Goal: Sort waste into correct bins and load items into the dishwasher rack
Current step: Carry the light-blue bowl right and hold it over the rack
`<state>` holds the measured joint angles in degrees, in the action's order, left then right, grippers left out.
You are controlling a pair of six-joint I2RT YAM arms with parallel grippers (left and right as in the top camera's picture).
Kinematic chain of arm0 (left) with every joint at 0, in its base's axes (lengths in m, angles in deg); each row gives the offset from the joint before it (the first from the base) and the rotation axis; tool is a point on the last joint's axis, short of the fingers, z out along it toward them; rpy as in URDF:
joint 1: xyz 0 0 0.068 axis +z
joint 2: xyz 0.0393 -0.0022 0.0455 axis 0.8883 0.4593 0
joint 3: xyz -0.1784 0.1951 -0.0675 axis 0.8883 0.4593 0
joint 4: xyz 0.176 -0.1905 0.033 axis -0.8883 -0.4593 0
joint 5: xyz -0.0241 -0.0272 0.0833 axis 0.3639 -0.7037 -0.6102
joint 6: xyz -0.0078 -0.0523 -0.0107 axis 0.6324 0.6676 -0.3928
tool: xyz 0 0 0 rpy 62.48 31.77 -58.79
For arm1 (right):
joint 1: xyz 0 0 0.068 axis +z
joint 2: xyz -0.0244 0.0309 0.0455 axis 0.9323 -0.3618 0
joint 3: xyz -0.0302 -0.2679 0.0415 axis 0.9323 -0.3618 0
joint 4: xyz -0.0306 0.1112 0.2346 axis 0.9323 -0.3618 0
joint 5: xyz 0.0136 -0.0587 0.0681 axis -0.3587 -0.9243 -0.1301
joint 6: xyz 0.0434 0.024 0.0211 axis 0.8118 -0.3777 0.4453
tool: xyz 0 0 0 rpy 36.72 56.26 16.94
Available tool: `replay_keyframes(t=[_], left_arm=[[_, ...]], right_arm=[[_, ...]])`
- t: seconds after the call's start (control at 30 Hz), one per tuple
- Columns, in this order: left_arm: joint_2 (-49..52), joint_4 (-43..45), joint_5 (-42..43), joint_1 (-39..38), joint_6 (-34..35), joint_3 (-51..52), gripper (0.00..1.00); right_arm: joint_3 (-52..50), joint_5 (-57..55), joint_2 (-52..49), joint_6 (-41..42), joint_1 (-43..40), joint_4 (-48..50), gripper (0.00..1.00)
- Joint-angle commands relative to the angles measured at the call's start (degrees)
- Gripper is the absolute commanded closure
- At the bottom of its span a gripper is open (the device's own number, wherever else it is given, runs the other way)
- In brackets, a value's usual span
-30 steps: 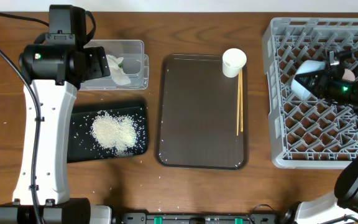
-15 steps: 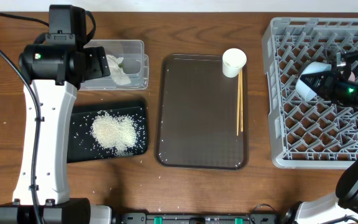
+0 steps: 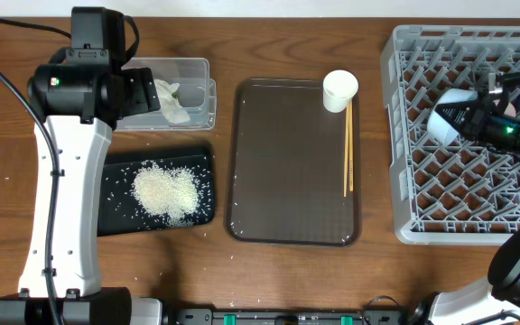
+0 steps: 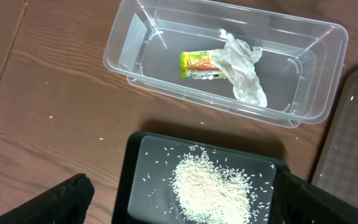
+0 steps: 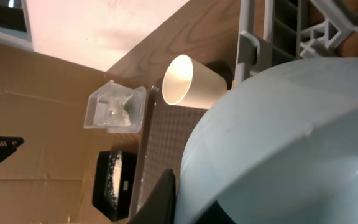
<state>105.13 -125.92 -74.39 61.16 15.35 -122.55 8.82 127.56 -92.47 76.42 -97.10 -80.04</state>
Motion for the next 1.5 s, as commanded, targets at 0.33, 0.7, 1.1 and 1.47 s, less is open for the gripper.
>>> replay_keyframes(t=[0.33, 0.7, 1.1, 1.47], left_arm=[[-0.42, -0.17, -0.52, 0.24, -0.55, 0.04, 0.04], [-0.42, -0.17, -0.52, 0.24, -0.55, 0.04, 0.04], [-0.42, -0.17, -0.52, 0.24, -0.55, 0.04, 0.04], [-0.42, -0.17, -0.52, 0.24, -0.55, 0.04, 0.04]], right_arm=[[-0.66, 2.84, -0.83, 1.86, 2.38, 3.28, 0.95], [-0.66, -6.95, -0.83, 1.86, 2.73, -0.59, 0.95], [-0.66, -6.51, -0.83, 0.07, 2.73, -2.84, 0.95], [-0.66, 1.55, -0.83, 3.52, 2.64, -0.15, 0.96]])
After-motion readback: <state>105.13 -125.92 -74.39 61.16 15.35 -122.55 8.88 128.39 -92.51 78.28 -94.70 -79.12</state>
